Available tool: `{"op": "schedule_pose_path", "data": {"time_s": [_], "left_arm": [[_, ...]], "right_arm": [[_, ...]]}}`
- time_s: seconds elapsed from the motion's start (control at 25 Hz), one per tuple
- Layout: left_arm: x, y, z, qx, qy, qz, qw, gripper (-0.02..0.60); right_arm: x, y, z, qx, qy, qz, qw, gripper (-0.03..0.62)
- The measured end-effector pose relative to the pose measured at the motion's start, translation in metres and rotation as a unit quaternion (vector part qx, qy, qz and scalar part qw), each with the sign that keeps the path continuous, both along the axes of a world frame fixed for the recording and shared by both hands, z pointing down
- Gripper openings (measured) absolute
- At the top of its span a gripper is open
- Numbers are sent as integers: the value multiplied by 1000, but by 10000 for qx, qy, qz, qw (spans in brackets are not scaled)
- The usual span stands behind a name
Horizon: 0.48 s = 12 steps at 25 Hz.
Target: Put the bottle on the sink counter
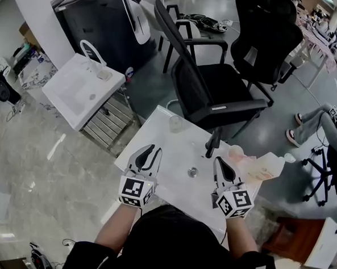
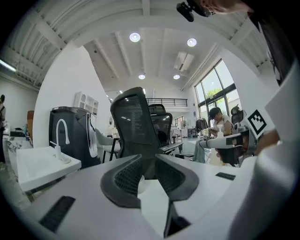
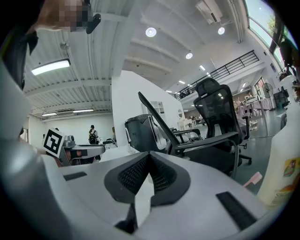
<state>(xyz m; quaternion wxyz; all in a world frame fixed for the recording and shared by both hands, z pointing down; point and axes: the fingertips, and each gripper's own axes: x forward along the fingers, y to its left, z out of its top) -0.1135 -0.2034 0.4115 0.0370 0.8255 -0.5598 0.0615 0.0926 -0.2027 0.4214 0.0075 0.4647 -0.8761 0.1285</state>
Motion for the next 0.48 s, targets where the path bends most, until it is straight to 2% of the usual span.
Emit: {"op": "schedule_pose_path", "data": {"time_s": [0.32,0.48], "left_arm": [[4,3,2,-84,84,198,9997,94],[-4,5,4,-183,79,105,9997,94]], "right_arm": [[-1,10,4,-137,-63,50,9999,29],[-12,13,4,-146,-13,-26,9999,29]]}}
